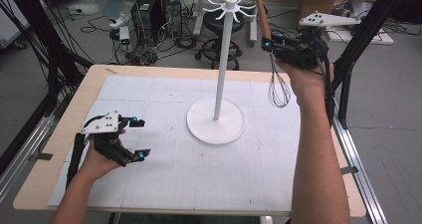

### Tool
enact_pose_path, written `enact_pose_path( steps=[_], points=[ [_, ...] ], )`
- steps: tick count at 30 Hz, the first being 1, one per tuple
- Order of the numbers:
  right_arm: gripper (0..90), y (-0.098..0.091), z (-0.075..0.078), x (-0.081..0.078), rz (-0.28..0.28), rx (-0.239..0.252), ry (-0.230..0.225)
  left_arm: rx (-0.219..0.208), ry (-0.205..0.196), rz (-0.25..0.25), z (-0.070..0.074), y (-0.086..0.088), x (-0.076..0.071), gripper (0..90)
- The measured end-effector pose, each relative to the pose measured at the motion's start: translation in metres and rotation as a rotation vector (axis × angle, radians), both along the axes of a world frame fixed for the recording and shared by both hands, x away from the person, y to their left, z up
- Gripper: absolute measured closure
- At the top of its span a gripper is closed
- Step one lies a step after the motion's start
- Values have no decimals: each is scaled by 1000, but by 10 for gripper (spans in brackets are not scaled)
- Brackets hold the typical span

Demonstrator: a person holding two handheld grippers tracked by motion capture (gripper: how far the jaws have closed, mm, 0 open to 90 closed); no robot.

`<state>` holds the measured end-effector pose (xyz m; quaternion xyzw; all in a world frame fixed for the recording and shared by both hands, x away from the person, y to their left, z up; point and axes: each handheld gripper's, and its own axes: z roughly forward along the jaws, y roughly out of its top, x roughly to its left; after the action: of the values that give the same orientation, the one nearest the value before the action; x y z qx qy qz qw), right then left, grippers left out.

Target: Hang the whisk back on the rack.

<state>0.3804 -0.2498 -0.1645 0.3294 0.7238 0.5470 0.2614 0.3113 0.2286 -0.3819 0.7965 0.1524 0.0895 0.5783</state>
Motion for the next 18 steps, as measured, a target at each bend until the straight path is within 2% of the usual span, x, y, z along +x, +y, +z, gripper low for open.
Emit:
enact_pose_path(
  steps=[18],
  points=[
    [705, 9, -9, -5, 44, -21, 2, 5, 1, -3, -1, 0, 1, 16]
  ],
)
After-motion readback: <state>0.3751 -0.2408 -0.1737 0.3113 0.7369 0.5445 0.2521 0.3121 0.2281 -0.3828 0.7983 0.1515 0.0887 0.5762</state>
